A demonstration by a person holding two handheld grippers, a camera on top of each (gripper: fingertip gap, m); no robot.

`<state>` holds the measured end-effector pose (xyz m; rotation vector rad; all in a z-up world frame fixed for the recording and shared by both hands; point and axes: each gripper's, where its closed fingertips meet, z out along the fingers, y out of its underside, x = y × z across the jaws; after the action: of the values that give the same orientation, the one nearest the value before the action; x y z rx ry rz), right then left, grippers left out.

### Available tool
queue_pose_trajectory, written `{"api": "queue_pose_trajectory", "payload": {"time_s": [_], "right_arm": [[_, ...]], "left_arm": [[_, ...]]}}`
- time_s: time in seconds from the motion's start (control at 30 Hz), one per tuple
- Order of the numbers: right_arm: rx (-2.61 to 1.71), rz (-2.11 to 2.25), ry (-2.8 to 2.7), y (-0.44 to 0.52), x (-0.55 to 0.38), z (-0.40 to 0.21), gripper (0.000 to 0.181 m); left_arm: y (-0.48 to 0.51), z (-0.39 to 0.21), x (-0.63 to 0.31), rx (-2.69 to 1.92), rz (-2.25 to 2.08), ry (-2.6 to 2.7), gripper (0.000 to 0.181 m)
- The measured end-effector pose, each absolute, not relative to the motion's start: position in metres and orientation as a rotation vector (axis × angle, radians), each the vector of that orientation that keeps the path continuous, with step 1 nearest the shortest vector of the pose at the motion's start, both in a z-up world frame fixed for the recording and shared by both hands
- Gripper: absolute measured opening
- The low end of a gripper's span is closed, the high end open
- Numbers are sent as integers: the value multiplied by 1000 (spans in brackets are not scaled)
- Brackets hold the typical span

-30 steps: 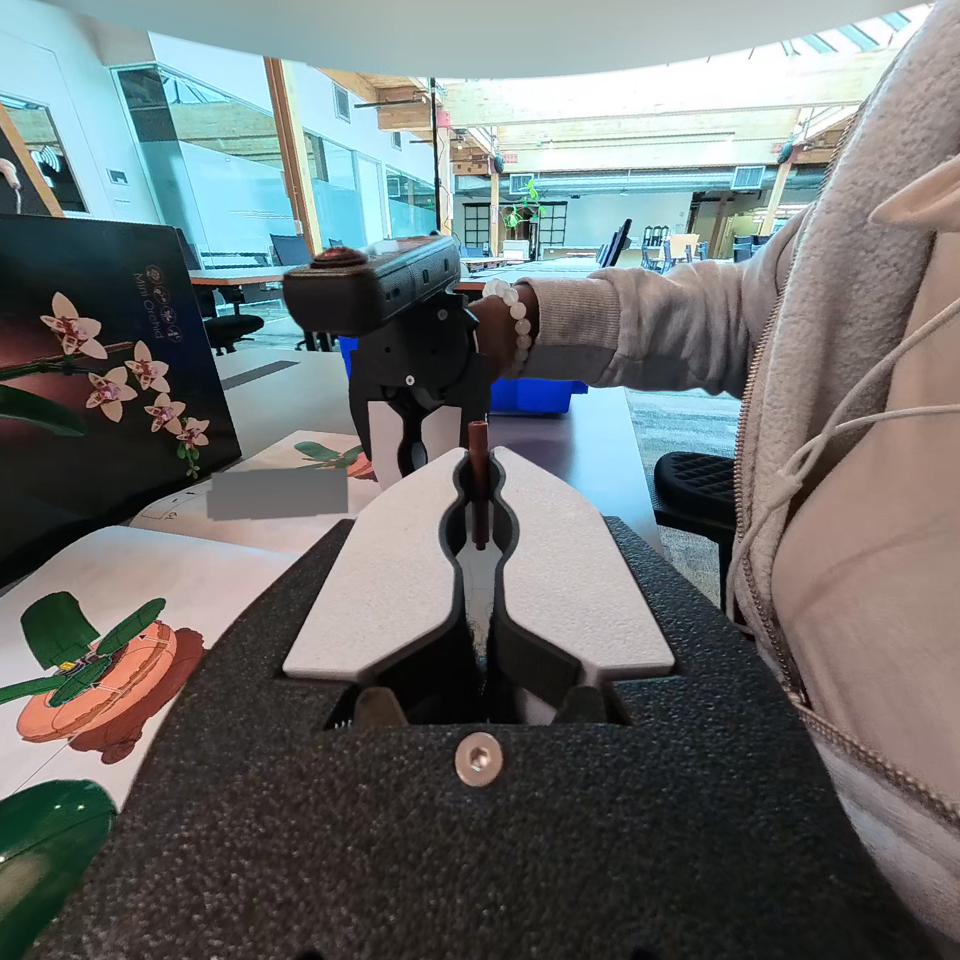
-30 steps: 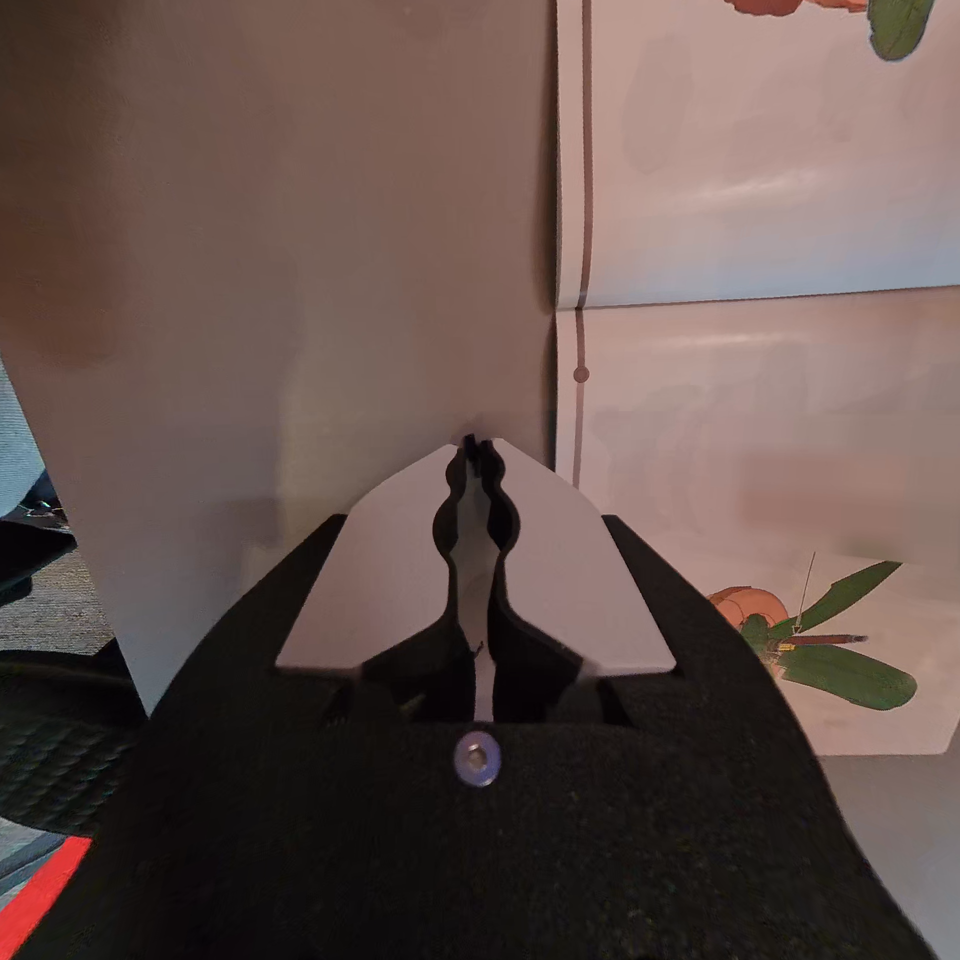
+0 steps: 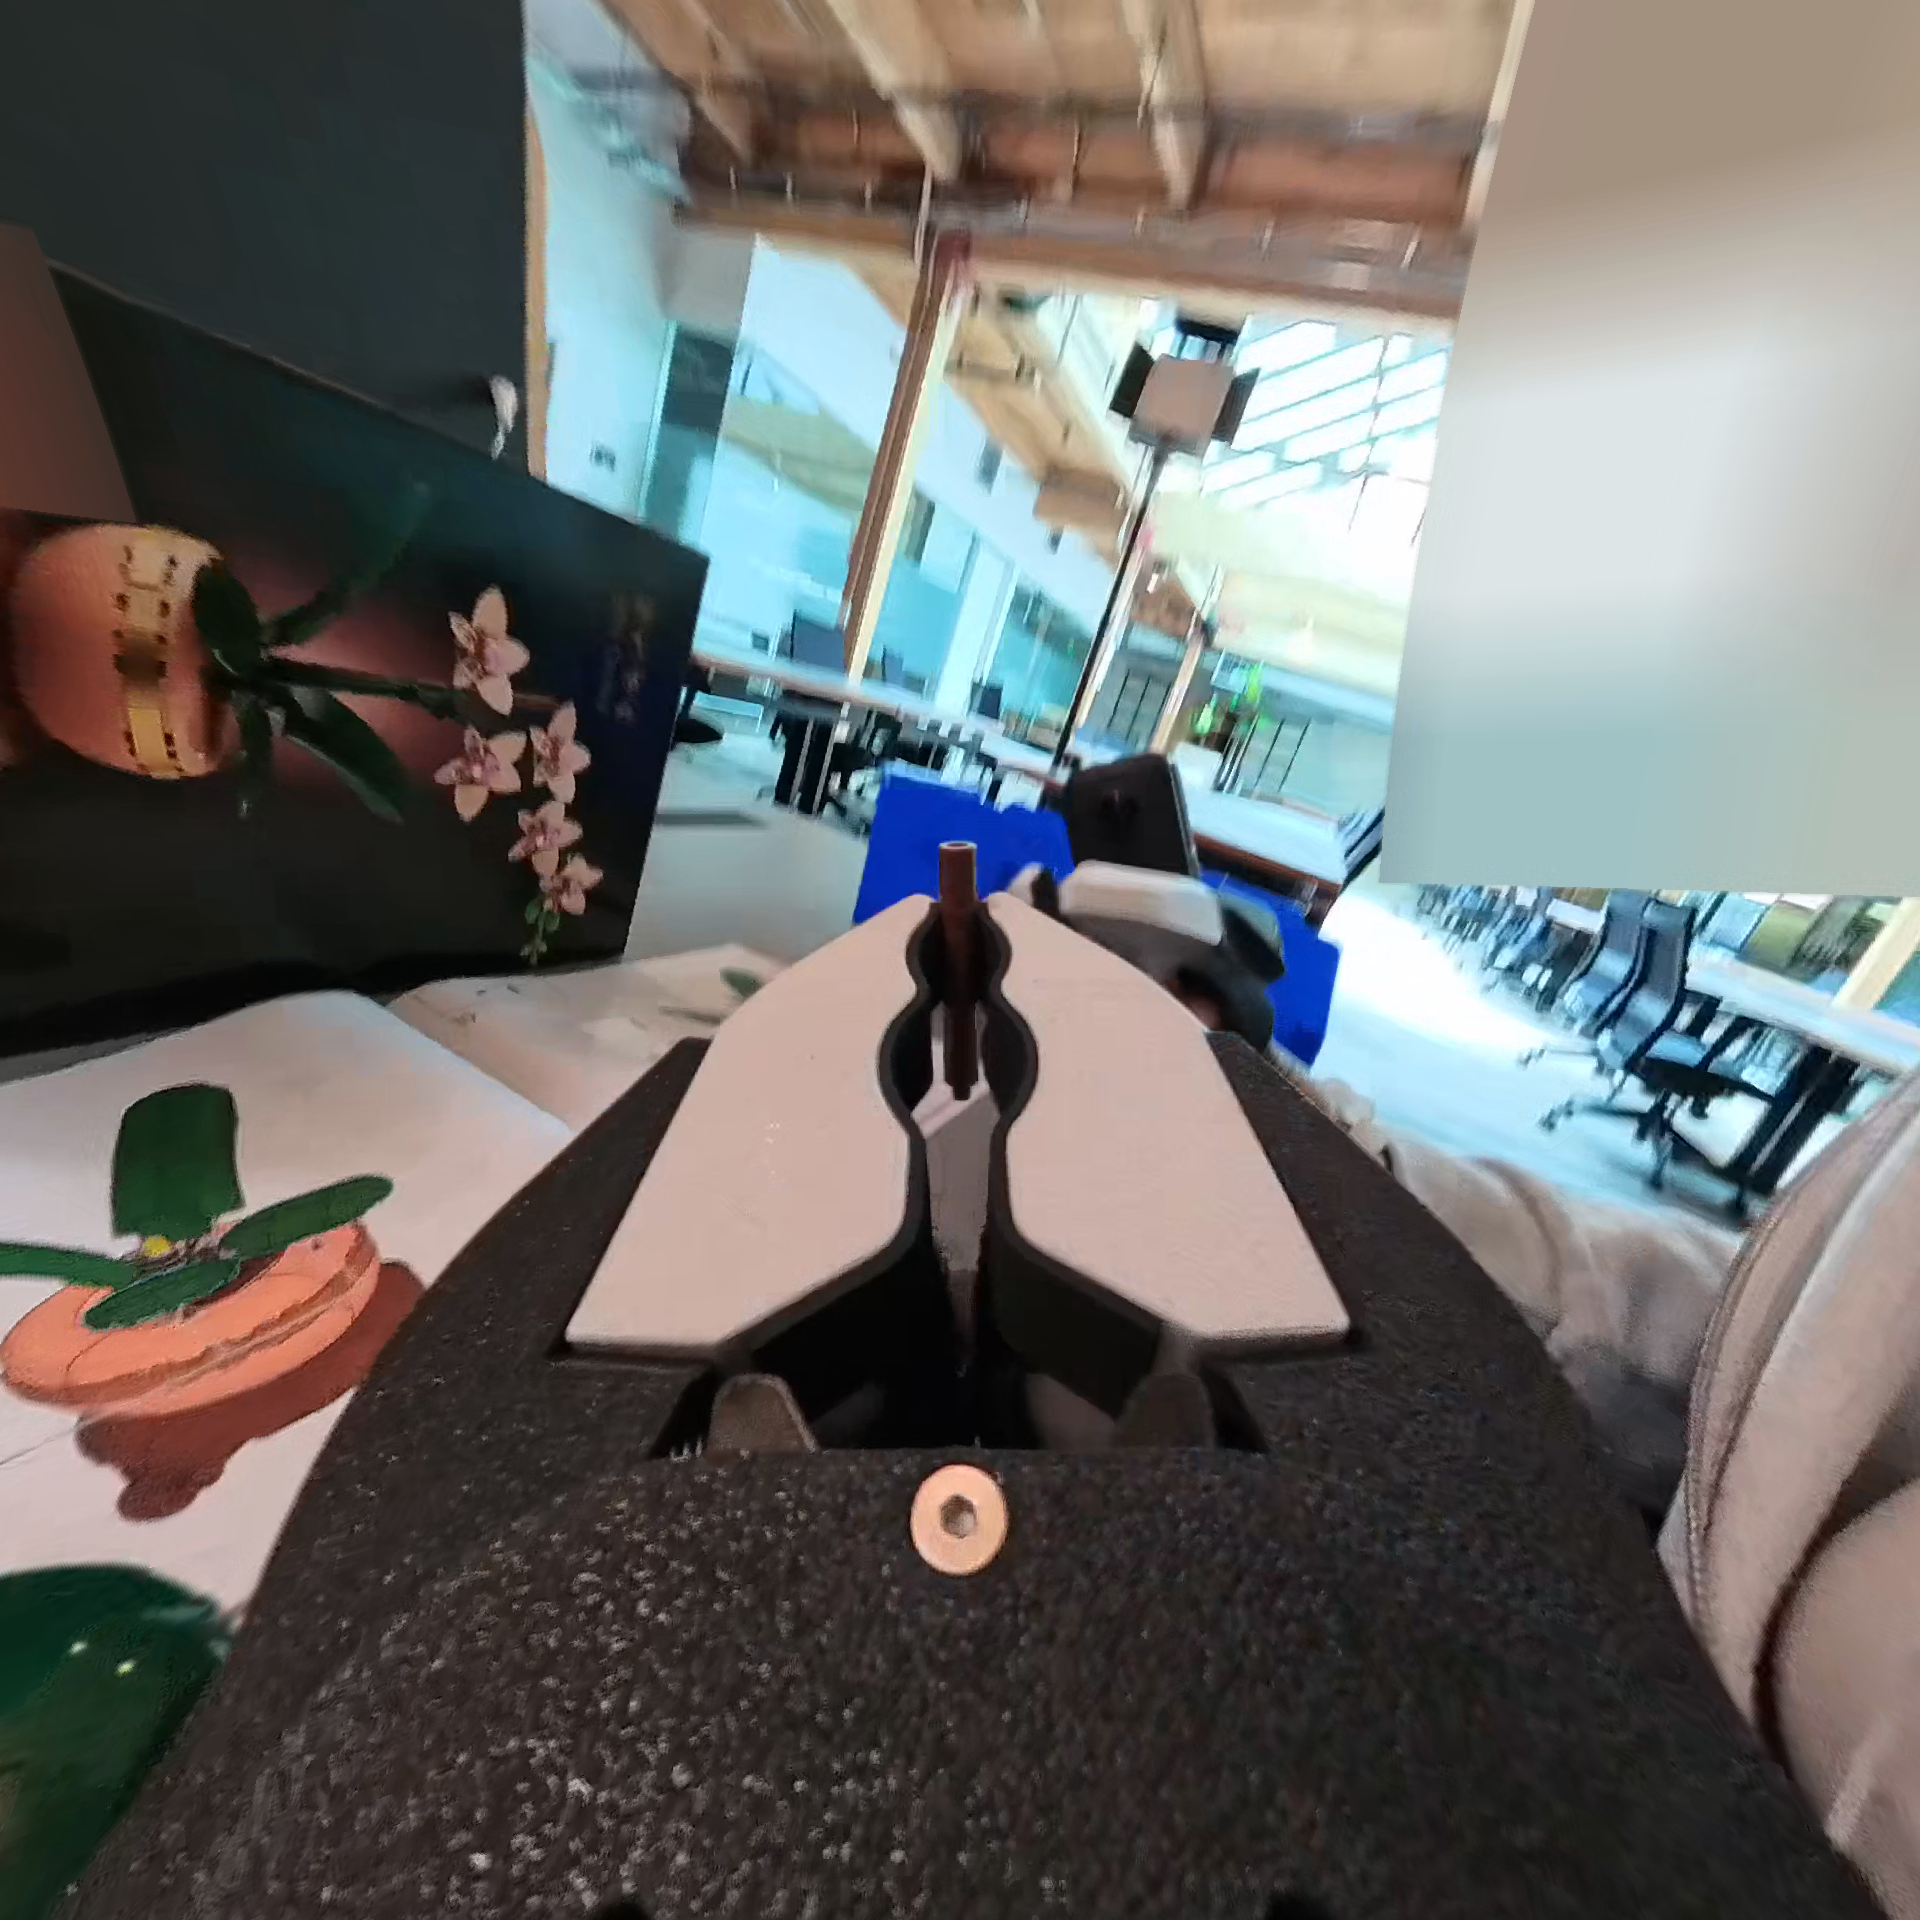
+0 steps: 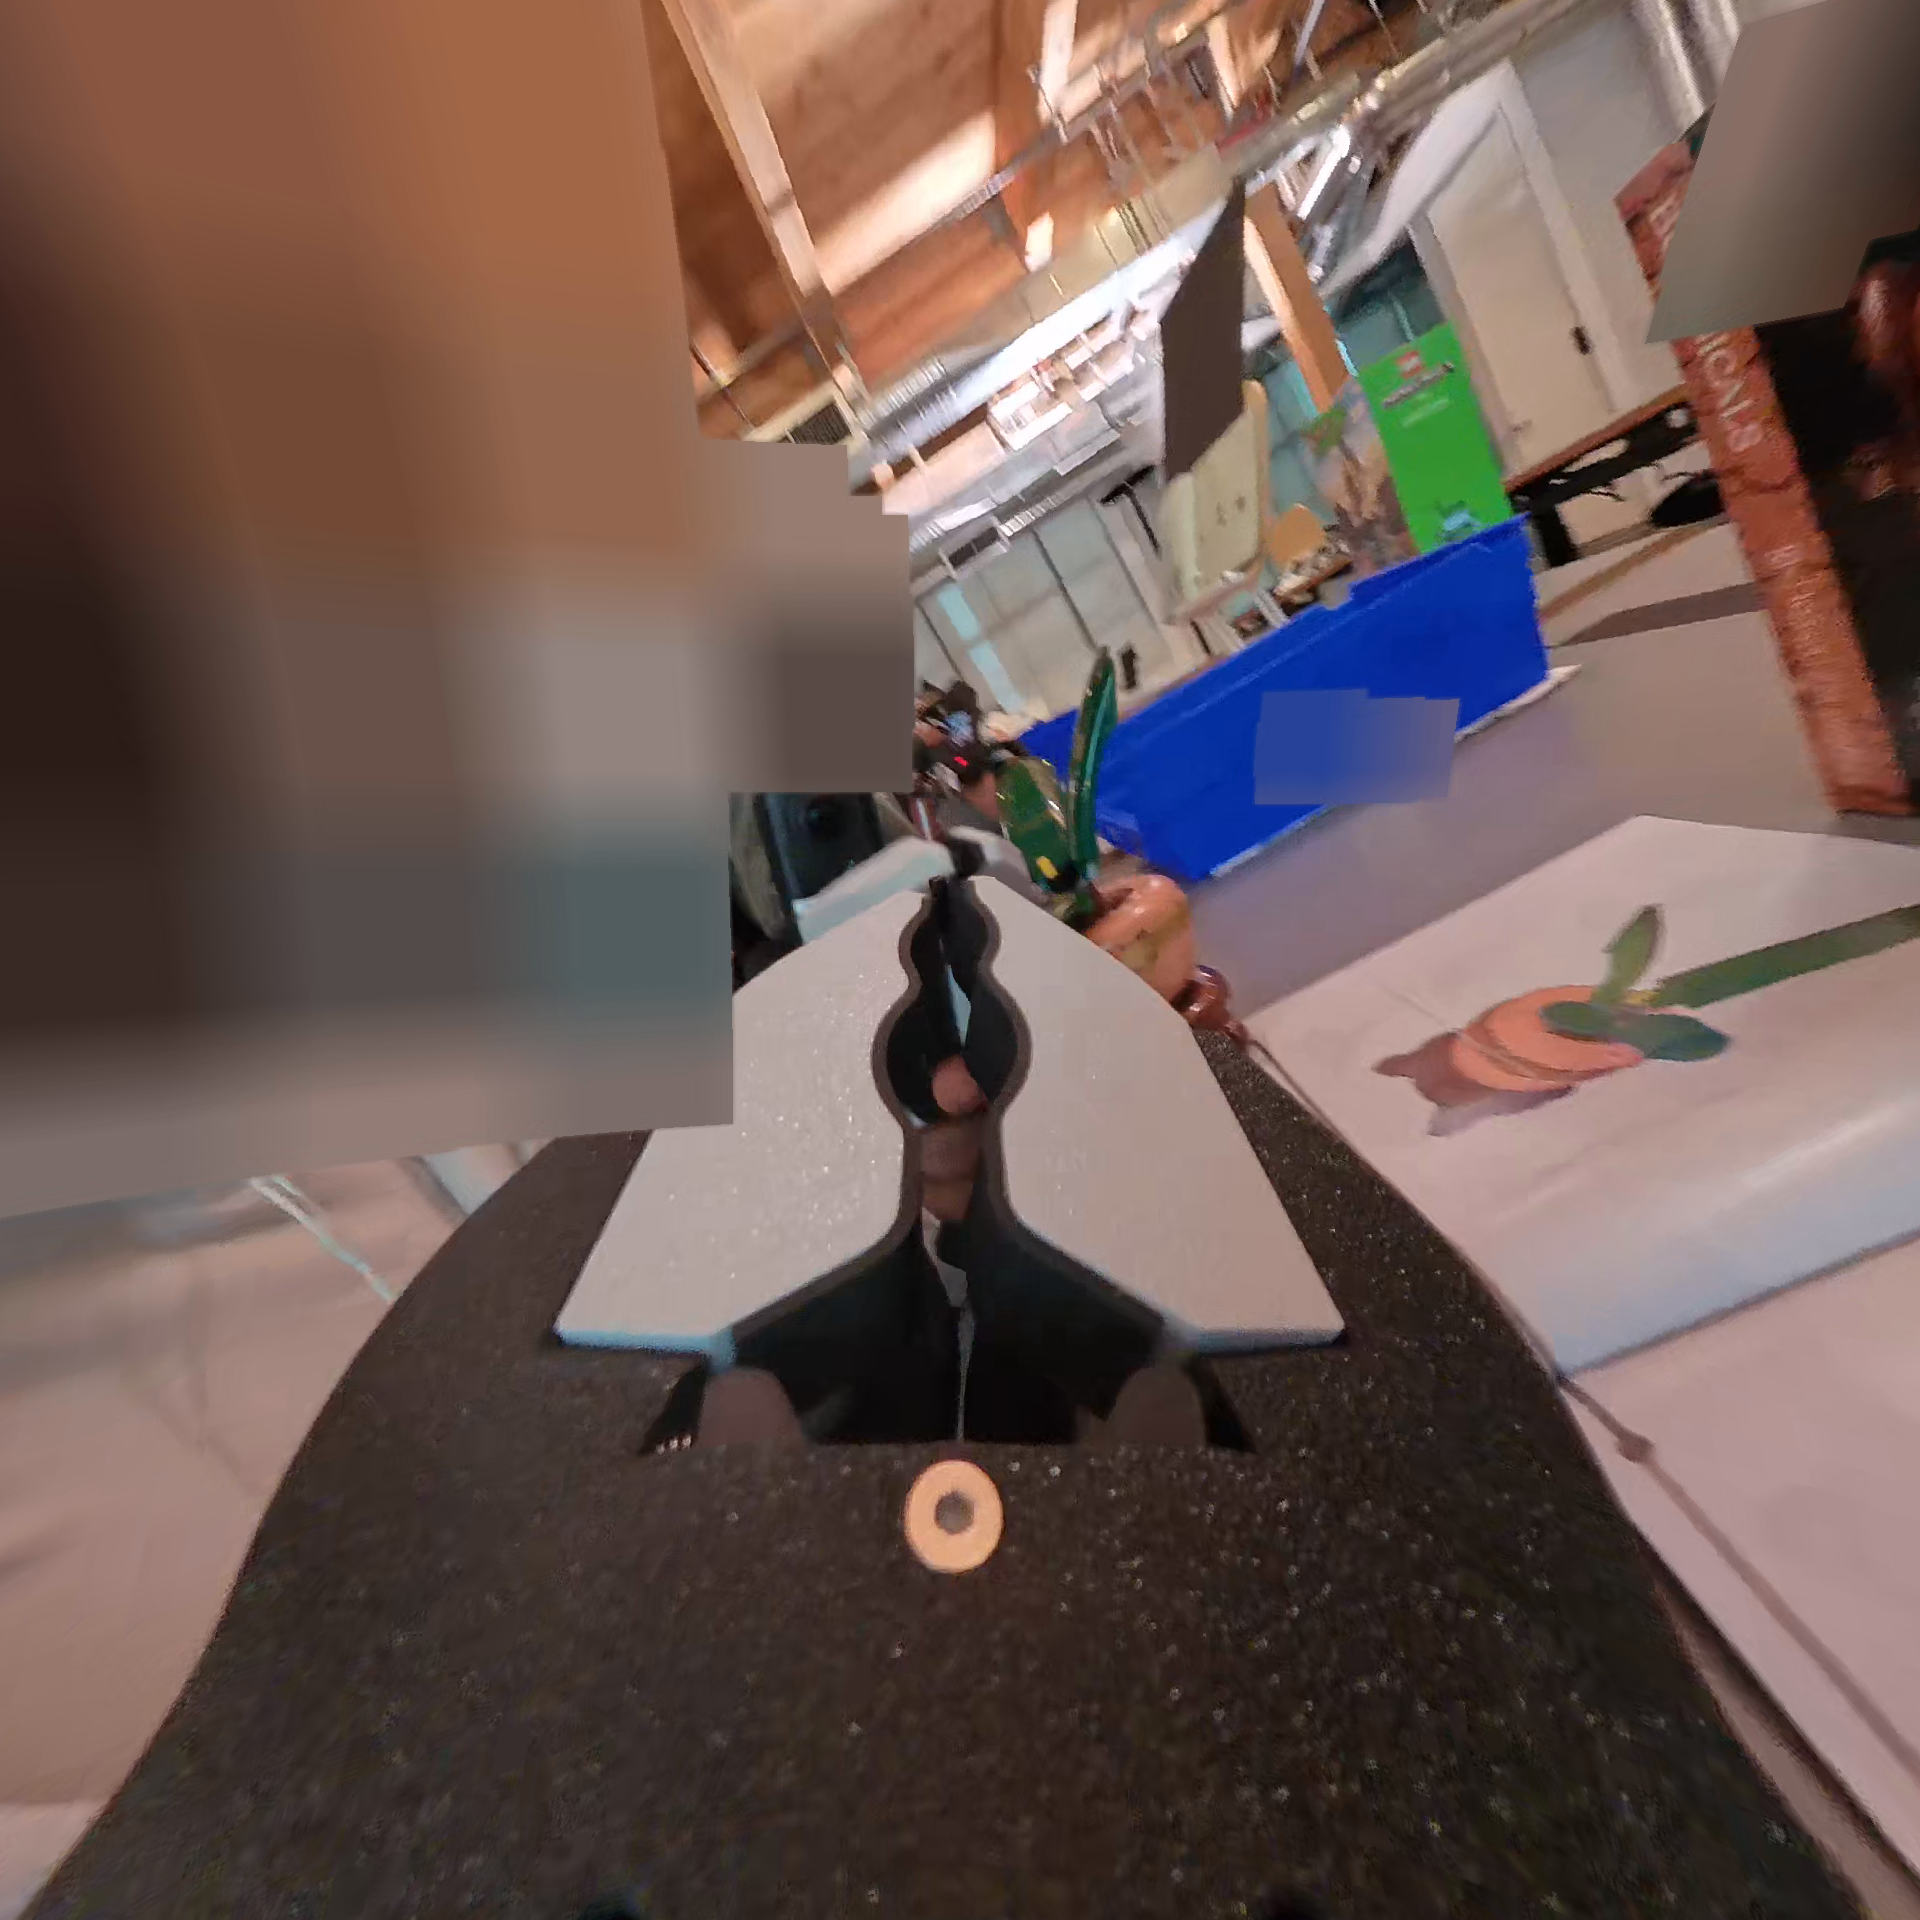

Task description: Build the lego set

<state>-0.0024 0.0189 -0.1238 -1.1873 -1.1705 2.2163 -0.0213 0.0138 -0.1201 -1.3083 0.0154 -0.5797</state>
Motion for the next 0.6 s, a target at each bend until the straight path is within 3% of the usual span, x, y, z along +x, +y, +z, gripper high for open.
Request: {"api": "queue_pose_trajectory", "payload": {"time_s": [0.03,0.27,0.6], "right_arm": [[-1185,2152,-1213,19,-1,-124,2],[-1143,1986,-1310,17,2,-121,2],[-1109,2191,-1330,4,8,-118,1]], "left_arm": [[11,-115,-22,-1271,-604,12,3],[10,-117,-15,-1304,-604,54,3],[3,-118,17,-1300,-680,230,3]]}}
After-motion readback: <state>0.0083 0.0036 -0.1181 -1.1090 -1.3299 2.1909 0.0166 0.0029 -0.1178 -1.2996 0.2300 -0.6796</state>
